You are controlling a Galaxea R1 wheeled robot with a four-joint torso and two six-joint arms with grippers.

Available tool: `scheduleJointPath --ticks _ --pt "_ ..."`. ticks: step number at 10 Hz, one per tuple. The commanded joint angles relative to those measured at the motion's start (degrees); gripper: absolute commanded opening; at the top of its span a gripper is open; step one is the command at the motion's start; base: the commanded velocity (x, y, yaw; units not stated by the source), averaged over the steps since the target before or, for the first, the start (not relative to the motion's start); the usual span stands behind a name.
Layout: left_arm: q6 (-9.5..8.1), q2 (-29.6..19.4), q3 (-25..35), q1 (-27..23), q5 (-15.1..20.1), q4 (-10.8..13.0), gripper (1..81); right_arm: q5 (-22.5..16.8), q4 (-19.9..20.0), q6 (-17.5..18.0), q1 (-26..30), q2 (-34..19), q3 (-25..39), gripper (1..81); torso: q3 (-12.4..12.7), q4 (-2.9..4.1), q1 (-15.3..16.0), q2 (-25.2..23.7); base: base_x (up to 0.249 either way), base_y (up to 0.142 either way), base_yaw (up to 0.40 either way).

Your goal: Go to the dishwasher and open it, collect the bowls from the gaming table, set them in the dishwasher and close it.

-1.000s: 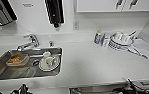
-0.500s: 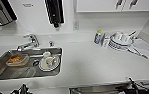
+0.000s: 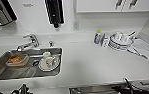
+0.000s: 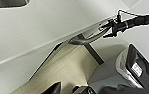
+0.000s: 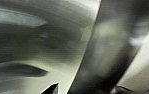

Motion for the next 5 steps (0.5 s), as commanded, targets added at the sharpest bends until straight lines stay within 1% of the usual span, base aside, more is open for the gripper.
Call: scheduleJointPath --ticks 1,4,5 --pt "0.11 -1.4 -0.4 -4.5 1.4 -0.8 81.1 -4.3 -1.7 0.9 -0.9 -2.3 1.4 81.1 0.0 0.00 0.0 0.0 0.000 0.000 0.000" --pt "0.02 -0.6 -0.8 -4.5 1.7 -0.9 81.1 -4.9 -4.7 0.8 -1.6 -7.3 4.3 81.1 0.0 0.00 0.0 0.0 0.000 0.000 0.000" --pt "0.11 -0.6 -0.8 -4.5 1.6 -0.9 81.1 -4.9 -4.7 0.7 -2.1 -8.8 5.2 81.1 0.0 0.00 0.0 0.0 0.000 0.000 0.000"
